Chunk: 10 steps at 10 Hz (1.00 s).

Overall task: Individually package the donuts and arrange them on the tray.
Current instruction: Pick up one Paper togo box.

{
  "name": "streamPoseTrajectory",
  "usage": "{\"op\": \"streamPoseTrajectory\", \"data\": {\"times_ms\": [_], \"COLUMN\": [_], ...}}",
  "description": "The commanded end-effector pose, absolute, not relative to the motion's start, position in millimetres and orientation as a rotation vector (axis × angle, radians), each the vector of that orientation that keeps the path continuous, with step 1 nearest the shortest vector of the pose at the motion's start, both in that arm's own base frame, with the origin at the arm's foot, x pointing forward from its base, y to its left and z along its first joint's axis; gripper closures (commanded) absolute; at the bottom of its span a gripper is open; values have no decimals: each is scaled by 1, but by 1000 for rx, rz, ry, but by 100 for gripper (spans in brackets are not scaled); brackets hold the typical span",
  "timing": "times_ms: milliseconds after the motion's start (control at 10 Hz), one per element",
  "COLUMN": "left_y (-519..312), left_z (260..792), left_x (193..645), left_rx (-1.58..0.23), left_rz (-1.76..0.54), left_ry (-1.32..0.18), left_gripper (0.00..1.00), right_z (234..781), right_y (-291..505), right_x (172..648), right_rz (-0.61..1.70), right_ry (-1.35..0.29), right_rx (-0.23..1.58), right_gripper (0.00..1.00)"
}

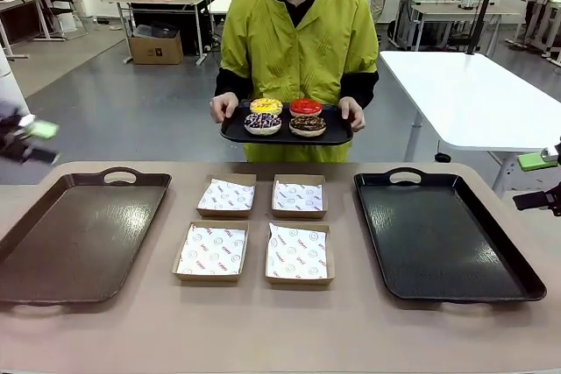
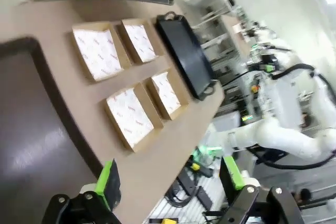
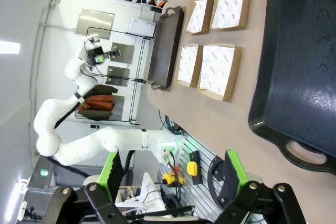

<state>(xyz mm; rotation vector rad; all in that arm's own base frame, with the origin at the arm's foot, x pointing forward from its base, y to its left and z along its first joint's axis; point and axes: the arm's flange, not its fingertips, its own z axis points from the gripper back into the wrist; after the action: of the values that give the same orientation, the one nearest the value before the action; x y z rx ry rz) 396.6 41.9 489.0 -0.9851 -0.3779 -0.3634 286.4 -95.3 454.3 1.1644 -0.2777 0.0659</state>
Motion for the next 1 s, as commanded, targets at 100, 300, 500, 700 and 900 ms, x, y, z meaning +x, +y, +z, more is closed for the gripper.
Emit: {"op": "streamPoseTrajectory", "data": {"times_ms": [100,300,500,700,900], "left_y": [-63,-131,-182,-211,-227], "left_z": [522,510,475,446,420], "left_x": [484,512,537,555,576], "left_rx": [-623,-355,-127,-31,3], "left_rz": [-355,-384,-379,-376,-243], "left_ry": [-280,-294,-260,-259,-320], "left_gripper": [0,0,0,0,0], "right_z": [454,454,454,454,454], "right_y": [-96,-96,-96,-96,-96], "right_x": [286,286,286,286,286], "right_rz": [65,65,65,65,65], "right_ry": [-278,-278,-278,-278,-278], "right_rx": [1180,1180,1180,1180,1180], "right_gripper": [0,0,0,0,0]}}
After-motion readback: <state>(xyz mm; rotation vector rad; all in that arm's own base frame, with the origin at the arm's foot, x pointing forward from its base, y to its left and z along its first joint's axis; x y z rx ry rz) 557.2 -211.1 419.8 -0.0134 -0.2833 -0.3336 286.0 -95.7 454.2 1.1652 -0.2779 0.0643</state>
